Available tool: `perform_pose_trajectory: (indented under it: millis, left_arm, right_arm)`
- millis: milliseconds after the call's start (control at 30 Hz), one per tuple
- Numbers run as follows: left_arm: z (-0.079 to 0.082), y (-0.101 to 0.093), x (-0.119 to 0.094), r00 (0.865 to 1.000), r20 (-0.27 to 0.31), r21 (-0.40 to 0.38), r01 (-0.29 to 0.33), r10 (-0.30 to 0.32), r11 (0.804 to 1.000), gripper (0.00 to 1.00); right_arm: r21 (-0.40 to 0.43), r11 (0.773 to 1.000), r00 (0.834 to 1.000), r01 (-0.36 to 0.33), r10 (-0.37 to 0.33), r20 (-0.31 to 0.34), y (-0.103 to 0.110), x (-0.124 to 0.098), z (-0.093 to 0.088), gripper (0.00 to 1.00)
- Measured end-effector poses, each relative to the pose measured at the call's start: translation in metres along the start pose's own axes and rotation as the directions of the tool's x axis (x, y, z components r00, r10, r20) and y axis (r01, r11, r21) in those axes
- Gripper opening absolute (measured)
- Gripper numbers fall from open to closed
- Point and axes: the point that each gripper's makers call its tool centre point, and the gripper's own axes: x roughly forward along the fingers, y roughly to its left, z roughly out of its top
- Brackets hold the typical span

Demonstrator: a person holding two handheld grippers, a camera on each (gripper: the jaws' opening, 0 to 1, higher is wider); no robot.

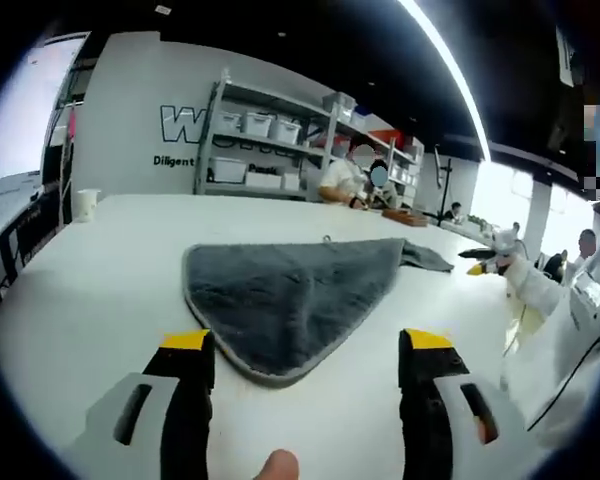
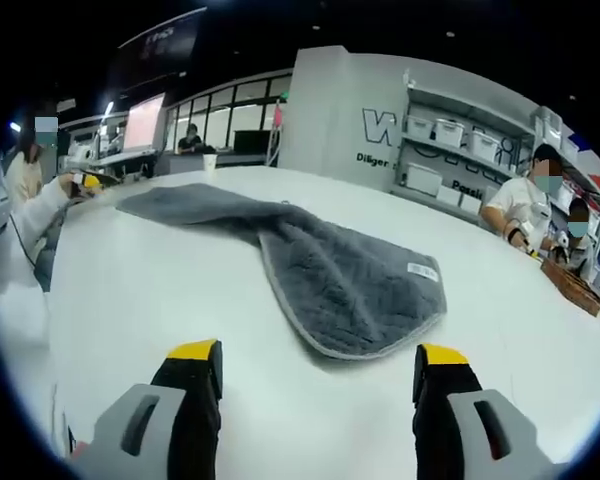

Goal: Open the folded towel by lifting each exposed corner and separating the folded layers until the towel lies flat within the target outline without major curled edges

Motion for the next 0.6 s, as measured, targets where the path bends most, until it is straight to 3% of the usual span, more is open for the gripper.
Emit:
perform_pose_trajectory:
  millis: [267,433,600]
  left_arm:
    - [-0.010,-0.011,-0.003,0.998,-0.052,-0.003,-0.024,0.024,1.000,0.99]
    - [-0.023,-0.019,0.002,0.993,-0.114,0.032,-0.001,0.005,0.999,1.00]
    - [-0.026,-0.020,0.003,0.992,-0.124,0.035,0.002,0.002,0.999,1.00]
  right_arm:
    - [-0.063,0.998,0.998,0.002,-0.006,-0.064,-0.001,0.017,-0.007,0.64]
    - [-0.120,0.993,0.997,0.000,-0.010,-0.081,0.001,0.026,-0.006,0.56]
    - [-0.132,0.991,0.996,-0.025,0.014,-0.083,0.004,0.034,-0.006,0.40]
